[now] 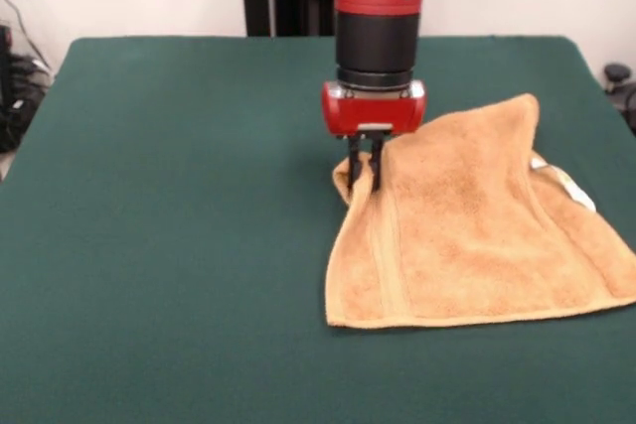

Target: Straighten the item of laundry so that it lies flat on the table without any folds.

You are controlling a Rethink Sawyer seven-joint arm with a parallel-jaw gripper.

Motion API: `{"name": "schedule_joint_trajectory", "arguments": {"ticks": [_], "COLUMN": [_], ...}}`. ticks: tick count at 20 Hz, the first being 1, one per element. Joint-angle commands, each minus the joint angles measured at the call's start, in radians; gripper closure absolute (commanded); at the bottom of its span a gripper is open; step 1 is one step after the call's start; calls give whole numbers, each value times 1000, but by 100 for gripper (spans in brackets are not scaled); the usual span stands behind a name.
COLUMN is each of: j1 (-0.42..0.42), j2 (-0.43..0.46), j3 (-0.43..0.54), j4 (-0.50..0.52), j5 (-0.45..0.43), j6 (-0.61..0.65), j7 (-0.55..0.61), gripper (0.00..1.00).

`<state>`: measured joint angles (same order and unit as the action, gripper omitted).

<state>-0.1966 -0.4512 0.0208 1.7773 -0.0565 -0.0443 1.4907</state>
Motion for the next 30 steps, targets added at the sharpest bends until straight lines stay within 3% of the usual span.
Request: {"name": "schedule_joint_trajectory", "arguments": {"ticks": [1,5,14,25,30], "j1": [193,283,398,514,487], "j2": [-41,-39,33,228,290], "j3": [-191,-301,-480,-767,-785], "j4": [-82,-110,-206,-345,-371], "j5": [34,44,8,46,78], "j6": [330,375,471,319,240], "j7": [120,192,223,332,332], "gripper": [100,100,100,100,100]}}
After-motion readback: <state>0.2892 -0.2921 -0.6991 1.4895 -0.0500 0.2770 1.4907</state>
